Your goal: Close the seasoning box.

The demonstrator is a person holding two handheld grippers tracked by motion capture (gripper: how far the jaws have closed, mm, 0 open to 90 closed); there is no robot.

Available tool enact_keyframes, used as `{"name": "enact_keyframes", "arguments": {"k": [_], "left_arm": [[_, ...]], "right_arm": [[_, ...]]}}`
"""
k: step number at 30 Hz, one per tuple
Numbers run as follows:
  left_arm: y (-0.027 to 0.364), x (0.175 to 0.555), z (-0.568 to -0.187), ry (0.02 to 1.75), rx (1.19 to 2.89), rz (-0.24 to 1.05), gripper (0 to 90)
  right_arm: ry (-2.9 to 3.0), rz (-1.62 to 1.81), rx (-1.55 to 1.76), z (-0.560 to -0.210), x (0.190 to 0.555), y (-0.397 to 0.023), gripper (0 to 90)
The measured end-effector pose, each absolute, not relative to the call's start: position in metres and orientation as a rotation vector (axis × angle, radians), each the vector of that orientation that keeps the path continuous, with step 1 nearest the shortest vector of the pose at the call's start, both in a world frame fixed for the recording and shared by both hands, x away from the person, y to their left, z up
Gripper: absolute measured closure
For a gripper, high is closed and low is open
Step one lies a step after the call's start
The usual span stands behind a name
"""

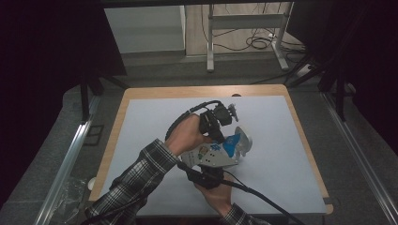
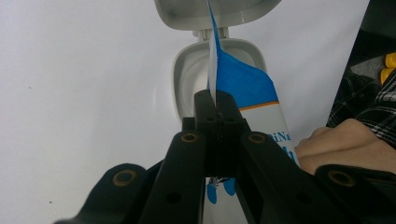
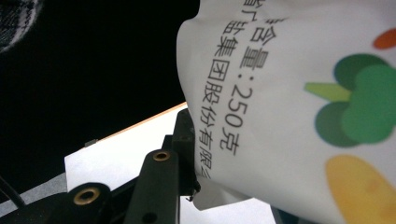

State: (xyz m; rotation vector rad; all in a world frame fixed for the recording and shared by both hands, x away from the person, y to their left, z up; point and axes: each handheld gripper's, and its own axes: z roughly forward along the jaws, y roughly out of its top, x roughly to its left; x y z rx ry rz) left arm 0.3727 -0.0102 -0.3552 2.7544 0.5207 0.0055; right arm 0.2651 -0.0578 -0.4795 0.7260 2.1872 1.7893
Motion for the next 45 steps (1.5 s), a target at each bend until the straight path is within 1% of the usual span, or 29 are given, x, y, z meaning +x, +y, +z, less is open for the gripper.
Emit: {"name": "enact_keyframes", "arguments": {"k": [19,32,45], "left_arm": [[-0.007,0.375,-0.353,0.522,2.737,0.008,90.0],[-0.004,0.375,-0.354,0.525,2.711,0.008,90.0],[0.002,0.375,-0.353,0.523,2.668,-0.03,90.0]], "right_arm": [[2.195,1.787,0.723,-0.477,0.266,-0.057,70.4],[2.214,1.74,0.721,-0.485,0.266,-0.058,70.3],[2.232,1.698,0.727,-0.493,0.266,-0.059,70.3]]}}
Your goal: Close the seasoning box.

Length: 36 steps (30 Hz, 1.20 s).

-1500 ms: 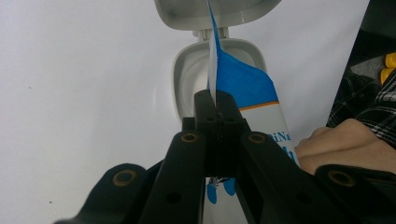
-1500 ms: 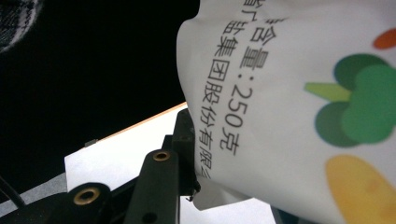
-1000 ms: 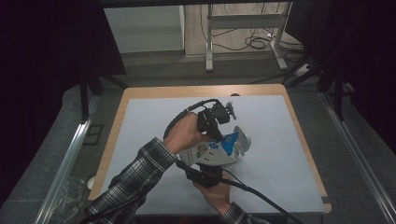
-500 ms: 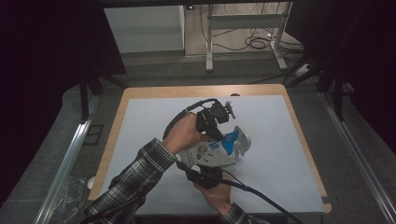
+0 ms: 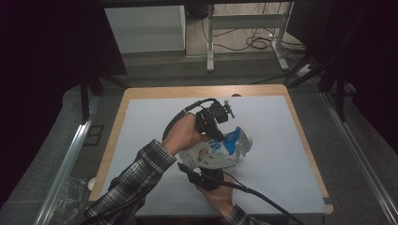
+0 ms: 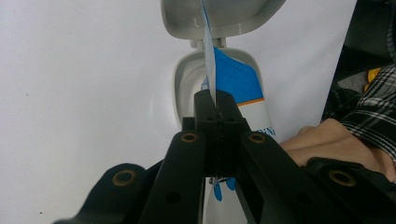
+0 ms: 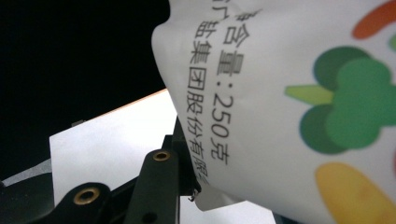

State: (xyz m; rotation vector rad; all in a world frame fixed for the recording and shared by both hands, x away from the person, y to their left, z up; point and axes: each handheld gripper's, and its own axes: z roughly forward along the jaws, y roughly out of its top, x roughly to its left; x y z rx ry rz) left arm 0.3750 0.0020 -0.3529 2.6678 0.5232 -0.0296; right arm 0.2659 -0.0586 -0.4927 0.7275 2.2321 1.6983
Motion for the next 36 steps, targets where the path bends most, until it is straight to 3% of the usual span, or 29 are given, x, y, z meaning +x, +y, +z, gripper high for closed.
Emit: {"name": "enact_keyframes", "arguments": {"k": [36], "left_arm": [[0.025,0.373,-0.348,0.509,2.607,-0.068,90.0]], "right_arm": [[2.25,1.53,0.712,-0.51,0.268,-0.06,70.3]]}}
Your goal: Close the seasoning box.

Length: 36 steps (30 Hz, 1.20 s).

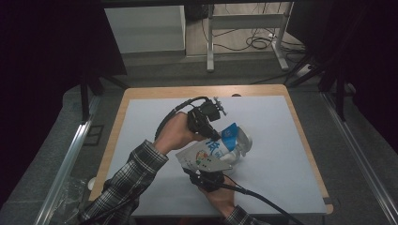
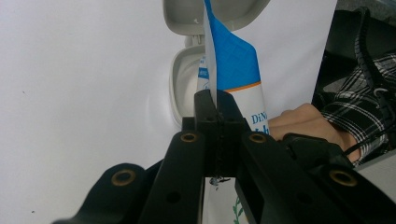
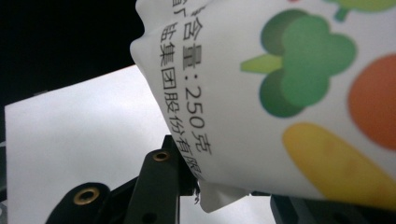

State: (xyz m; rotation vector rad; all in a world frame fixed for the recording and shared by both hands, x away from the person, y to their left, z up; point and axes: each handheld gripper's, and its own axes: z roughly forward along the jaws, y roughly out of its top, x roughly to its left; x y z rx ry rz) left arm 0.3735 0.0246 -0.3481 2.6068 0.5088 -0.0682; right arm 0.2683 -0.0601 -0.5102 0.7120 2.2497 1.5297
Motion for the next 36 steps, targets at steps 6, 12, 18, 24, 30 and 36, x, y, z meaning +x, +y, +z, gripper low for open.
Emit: {"name": "enact_keyframes", "arguments": {"k": [6,12,18,24,30,36], "left_arm": [[0.028,0.372,-0.347,0.503,2.597,-0.079,90.0],[0.035,0.371,-0.347,0.499,2.572,-0.086,90.0],[0.046,0.371,-0.347,0.507,2.534,-0.09,90.0],[0.051,0.37,-0.347,0.493,2.518,-0.096,90.0],[0.055,0.368,-0.348,0.491,2.503,-0.105,90.0],[0.057,0.367,-0.349,0.485,2.487,-0.11,90.0]], "right_arm": [[2.262,1.505,0.712,-0.511,0.268,-0.061,70.0],[2.255,1.488,0.697,-0.514,0.269,-0.06,68.0],[2.298,1.476,0.689,-0.514,0.27,-0.061,64.9],[2.279,1.463,0.693,-0.514,0.269,-0.061,60.5],[2.279,1.467,0.7,-0.512,0.268,-0.065,57.6],[2.282,1.466,0.707,-0.512,0.267,-0.068,54.3]]}}
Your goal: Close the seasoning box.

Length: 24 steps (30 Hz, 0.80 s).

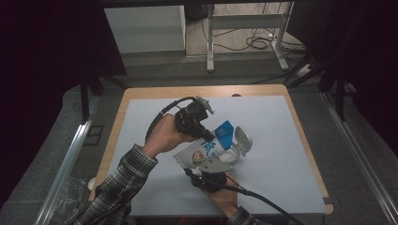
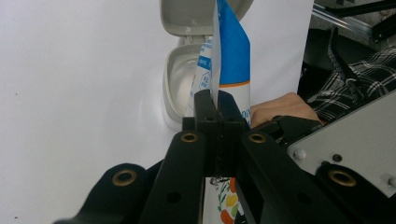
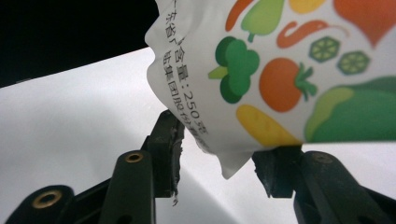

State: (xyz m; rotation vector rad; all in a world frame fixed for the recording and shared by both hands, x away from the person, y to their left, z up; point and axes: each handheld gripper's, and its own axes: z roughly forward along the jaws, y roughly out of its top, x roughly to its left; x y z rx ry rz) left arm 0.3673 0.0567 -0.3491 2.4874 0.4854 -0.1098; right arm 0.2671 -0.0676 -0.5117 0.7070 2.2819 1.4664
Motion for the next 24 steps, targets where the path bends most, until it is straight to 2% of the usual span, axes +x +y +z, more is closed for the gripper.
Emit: {"name": "enact_keyframes", "arguments": {"k": [24], "left_arm": [[0.063,0.364,-0.347,0.466,2.431,-0.113,90.0]], "right_arm": [[2.235,1.475,0.752,-0.514,0.256,-0.09,48.7]]}}
